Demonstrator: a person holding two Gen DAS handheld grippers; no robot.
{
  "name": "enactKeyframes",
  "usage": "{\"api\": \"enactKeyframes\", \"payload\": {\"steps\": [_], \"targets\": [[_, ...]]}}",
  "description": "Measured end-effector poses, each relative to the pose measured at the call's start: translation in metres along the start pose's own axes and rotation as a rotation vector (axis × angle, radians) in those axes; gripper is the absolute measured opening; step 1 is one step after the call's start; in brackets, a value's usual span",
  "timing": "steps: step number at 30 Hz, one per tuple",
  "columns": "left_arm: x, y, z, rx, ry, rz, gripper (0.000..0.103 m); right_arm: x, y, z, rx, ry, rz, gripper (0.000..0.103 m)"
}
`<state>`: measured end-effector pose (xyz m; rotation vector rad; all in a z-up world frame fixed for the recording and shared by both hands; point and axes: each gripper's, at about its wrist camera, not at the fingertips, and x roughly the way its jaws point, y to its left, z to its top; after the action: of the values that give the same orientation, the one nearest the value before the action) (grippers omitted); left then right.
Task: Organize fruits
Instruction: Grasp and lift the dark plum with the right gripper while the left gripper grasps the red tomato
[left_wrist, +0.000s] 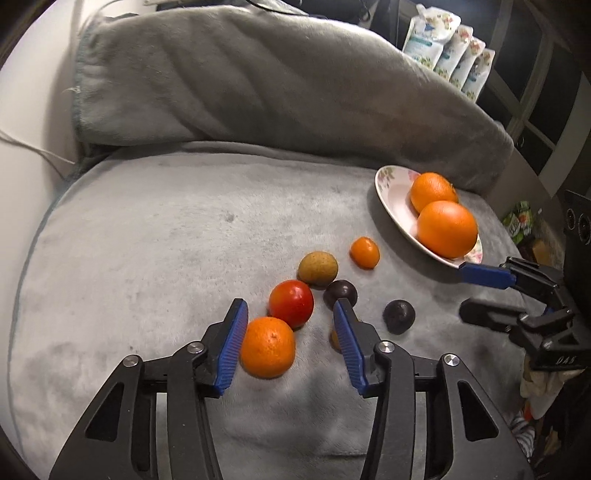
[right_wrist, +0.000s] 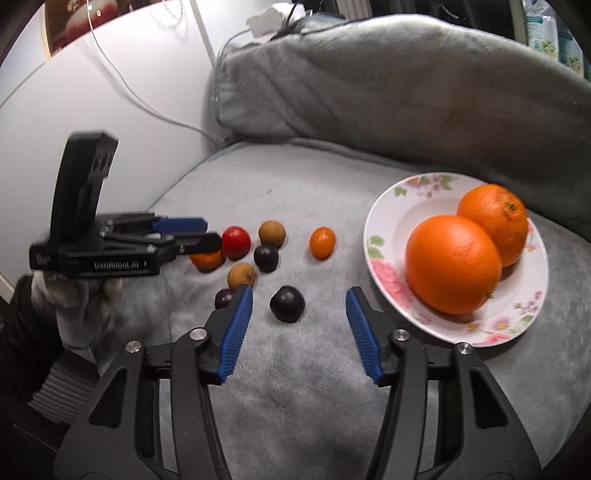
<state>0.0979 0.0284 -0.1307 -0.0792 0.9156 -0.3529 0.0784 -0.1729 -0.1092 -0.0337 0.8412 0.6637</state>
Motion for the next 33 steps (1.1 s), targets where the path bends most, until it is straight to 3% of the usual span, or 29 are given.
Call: {"api": "enactKeyframes", "payload": {"steps": [5, 16, 24, 33], "targets": [[0.010, -0.006, 0.005, 0.053, 0.044, 0.017, 0.044, 0.017, 0.002, -0.003, -0.022, 0.043, 0.003, 0.047], [0.027, -0.005, 0.013, 0.109, 0.138, 0.031, 0.037, 0.044, 0.006, -0.007, -0.061, 0.106, -0.005, 0.043], [0.029, -0.007, 0.013, 0.125, 0.137, 0.024, 0.029, 0.054, 0.011, -0.007, -0.092, 0.119, -0.009, 0.035], [0.027, -0.007, 0.012, 0.110, 0.116, 0.022, 0.028, 0.058, 0.017, -0.006, -0.119, 0.120, -0.022, 0.028]]}}
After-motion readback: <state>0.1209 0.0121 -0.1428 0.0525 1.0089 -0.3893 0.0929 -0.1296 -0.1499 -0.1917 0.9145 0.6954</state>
